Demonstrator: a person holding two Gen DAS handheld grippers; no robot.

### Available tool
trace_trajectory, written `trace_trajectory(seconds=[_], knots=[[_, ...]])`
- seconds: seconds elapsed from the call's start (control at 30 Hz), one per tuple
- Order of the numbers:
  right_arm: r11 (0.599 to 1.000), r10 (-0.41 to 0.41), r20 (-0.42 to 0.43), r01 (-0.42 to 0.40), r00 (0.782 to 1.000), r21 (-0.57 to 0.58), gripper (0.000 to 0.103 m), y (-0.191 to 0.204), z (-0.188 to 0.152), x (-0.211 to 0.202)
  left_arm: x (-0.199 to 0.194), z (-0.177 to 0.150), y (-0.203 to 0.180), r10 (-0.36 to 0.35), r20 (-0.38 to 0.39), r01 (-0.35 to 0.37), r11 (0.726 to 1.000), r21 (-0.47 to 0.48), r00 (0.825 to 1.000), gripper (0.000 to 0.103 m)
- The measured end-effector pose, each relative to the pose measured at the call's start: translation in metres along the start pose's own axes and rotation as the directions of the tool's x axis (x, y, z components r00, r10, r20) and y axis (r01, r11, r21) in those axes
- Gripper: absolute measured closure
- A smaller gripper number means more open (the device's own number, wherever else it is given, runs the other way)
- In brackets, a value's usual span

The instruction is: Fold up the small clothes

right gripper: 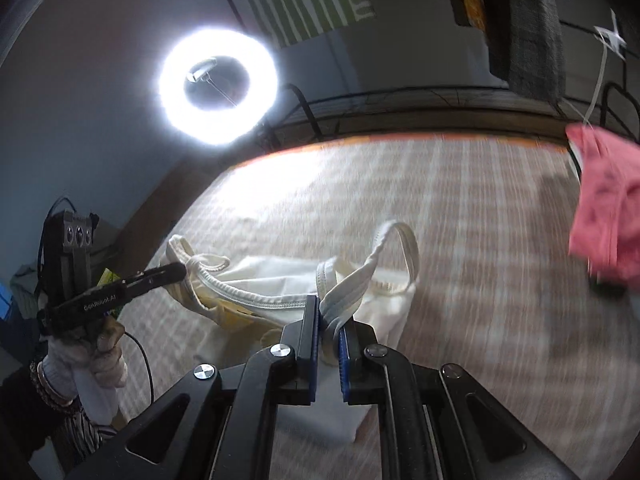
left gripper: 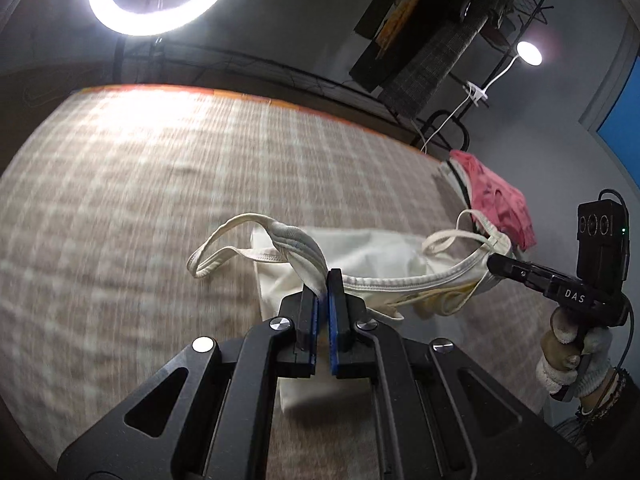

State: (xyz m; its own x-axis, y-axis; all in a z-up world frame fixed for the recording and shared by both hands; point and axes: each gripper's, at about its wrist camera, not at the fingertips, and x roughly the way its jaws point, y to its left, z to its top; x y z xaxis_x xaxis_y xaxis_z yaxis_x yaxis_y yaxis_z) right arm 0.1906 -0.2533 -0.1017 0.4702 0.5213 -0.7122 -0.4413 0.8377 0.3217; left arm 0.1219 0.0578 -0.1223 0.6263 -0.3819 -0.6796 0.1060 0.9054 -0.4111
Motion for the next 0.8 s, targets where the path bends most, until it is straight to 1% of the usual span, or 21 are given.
trace_trajectory(seconds=[0.1, 0.13, 0.17, 0.23, 0.27, 0.3, 0.37, 0.43, 0.53, 0.57, 0.6, 0.63, 0.67, 0.73, 0.77, 0.8], knots=[[1.0, -0.023, -0.022, 0.023, 0.999, 0.01, 0.097, 0.001, -0.024, 0.002, 0.003, -0.021, 0.0, 0.009, -0.038, -0.009, 1.0, 0.007, 0.999, 0.101], [1.0, -0.019, -0.034, 0.019, 0.999, 0.009, 0.096, 0.002, -0.03, 0.003, 0.003, -0.029, 0.0, 0.027, -0.059, -0.026, 1.0, 0.016, 0.998, 0.101], [1.0, -0.014, -0.052, 0.015, 0.999, 0.004, 0.091, 0.003, -0.037, 0.003, 0.004, -0.034, 0.0, 0.036, -0.072, -0.034, 0.999, 0.023, 0.997, 0.101], [0.999, -0.048, -0.074, 0.047, 0.996, -0.013, 0.078, 0.006, -0.048, 0.0, 0.001, -0.044, 0.001, 0.06, -0.101, -0.057, 0.998, 0.04, 0.993, 0.101], [0.998, -0.063, -0.083, 0.061, 0.995, -0.019, 0.068, 0.006, -0.055, -0.003, -0.003, -0.048, 0.002, 0.07, -0.108, -0.066, 0.997, 0.044, 0.992, 0.097], [0.997, -0.076, -0.088, 0.074, 0.993, -0.023, 0.068, 0.005, -0.06, -0.006, -0.006, -0.05, 0.002, 0.073, -0.109, -0.068, 0.997, 0.045, 0.991, 0.093], [0.994, -0.106, -0.091, 0.103, 0.99, -0.03, 0.068, 0.003, -0.068, -0.015, -0.019, -0.057, 0.002, 0.066, -0.116, -0.06, 0.997, 0.052, 0.991, 0.093], [0.992, -0.125, -0.065, 0.124, 0.99, -0.025, 0.068, 0.001, -0.07, -0.03, -0.032, -0.062, -0.005, 0.043, -0.118, -0.034, 0.997, 0.07, 0.992, 0.093], [0.99, -0.137, 0.009, 0.137, 0.991, -0.016, 0.069, 0.005, -0.064, -0.052, -0.052, -0.057, -0.017, 0.009, -0.085, 0.0, 0.995, 0.097, 0.996, 0.093], [0.991, -0.128, 0.039, 0.129, 0.991, -0.021, 0.069, 0.009, -0.058, -0.058, -0.059, -0.052, -0.022, 0.005, -0.061, 0.002, 0.994, 0.108, 0.998, 0.093], [0.992, -0.116, 0.05, 0.118, 0.992, -0.032, 0.069, 0.012, -0.052, -0.06, -0.061, -0.047, -0.025, 0.002, -0.046, 0.003, 0.993, 0.12, 0.999, 0.093], [0.993, -0.104, 0.051, 0.107, 0.993, -0.049, 0.07, 0.016, -0.044, -0.059, -0.059, -0.037, -0.032, 0.004, -0.037, 0.001, 0.99, 0.142, 0.999, 0.093], [0.992, -0.1, 0.048, 0.103, 0.994, -0.07, 0.07, 0.023, -0.035, -0.054, -0.055, -0.027, -0.038, 0.021, -0.03, -0.016, 0.986, 0.169, 0.999, 0.093], [0.993, -0.078, 0.026, 0.08, 0.997, -0.086, 0.07, 0.029, -0.019, -0.038, -0.041, -0.006, -0.042, 0.036, -0.022, -0.031, 0.984, 0.175, 0.999, 0.093], [0.995, -0.05, 0.002, 0.05, 0.999, -0.084, 0.072, 0.032, -0.01, -0.026, -0.03, 0.005, -0.043, 0.035, -0.037, -0.028, 0.985, 0.168, 0.999, 0.093], [0.996, -0.038, -0.02, 0.036, 0.999, -0.076, 0.072, 0.034, -0.002, -0.014, -0.02, 0.012, -0.042, 0.033, -0.055, -0.024, 0.987, 0.161, 0.998, 0.093]])
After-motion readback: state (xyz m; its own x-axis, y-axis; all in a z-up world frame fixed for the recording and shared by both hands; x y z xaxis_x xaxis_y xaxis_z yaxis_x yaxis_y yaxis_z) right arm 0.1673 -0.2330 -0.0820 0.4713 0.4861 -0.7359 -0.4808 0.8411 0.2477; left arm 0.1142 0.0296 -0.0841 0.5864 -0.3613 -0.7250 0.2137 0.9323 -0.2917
